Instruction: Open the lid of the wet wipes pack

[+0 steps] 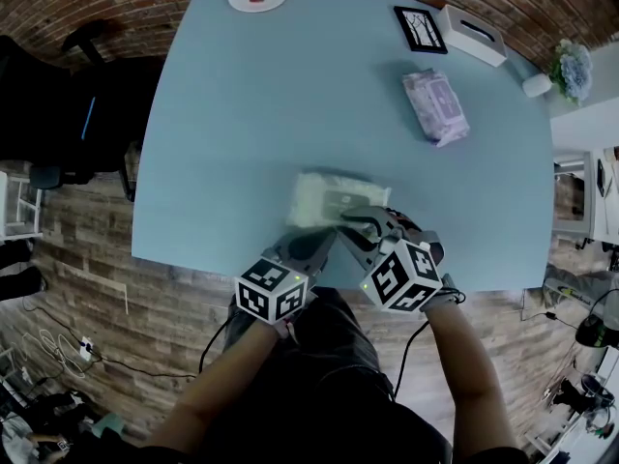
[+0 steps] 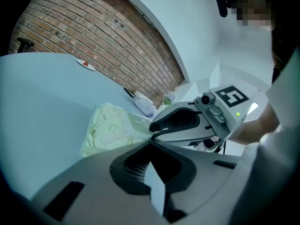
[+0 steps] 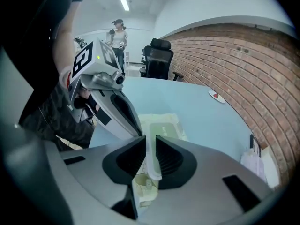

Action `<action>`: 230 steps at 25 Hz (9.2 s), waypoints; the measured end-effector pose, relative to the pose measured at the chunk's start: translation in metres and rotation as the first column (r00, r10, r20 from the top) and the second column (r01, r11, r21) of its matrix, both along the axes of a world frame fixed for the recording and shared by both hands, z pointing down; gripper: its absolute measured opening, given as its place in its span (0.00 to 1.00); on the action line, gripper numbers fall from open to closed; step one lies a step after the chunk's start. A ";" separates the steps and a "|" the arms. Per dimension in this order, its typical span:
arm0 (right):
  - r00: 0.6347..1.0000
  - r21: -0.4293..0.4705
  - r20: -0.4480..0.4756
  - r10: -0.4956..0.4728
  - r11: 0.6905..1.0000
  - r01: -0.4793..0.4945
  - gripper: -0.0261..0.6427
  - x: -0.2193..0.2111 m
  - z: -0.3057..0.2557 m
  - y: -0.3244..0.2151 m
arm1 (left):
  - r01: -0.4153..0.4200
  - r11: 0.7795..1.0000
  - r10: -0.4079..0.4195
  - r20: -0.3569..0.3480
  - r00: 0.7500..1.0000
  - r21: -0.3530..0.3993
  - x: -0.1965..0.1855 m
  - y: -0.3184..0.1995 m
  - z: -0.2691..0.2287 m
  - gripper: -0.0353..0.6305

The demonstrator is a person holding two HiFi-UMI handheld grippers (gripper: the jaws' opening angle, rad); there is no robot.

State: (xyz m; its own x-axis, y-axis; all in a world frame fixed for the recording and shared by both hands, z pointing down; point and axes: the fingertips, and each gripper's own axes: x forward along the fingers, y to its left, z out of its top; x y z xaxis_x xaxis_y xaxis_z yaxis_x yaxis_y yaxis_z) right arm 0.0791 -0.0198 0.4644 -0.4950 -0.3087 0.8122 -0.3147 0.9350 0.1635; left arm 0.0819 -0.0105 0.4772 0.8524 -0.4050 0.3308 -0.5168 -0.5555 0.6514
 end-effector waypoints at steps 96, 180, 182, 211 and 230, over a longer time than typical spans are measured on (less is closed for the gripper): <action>0.958 0.107 0.277 0.076 0.988 -0.109 0.13 0.006 -0.045 -0.019 | 0.115 0.981 -0.122 0.037 0.992 0.159 -0.039 -0.028 -0.022 0.07; 0.901 0.128 0.401 0.164 0.964 -0.233 0.12 0.041 -0.037 -0.112 | 0.284 0.941 -0.305 0.095 0.948 0.187 -0.054 -0.070 -0.022 0.07; 0.902 0.123 0.400 0.161 0.966 -0.227 0.12 0.041 -0.035 -0.114 | 0.289 0.939 -0.310 0.098 0.946 0.187 -0.054 -0.070 -0.022 0.07; 0.922 -0.002 0.352 0.165 0.985 -0.175 0.11 0.046 0.007 -0.118 | 0.343 0.924 -0.366 0.124 0.922 0.169 -0.058 -0.070 -0.014 0.07; 0.934 -0.045 0.324 0.154 0.988 -0.147 0.08 0.047 0.015 -0.122 | 0.377 0.913 -0.398 0.134 0.908 0.153 -0.065 -0.061 -0.012 0.07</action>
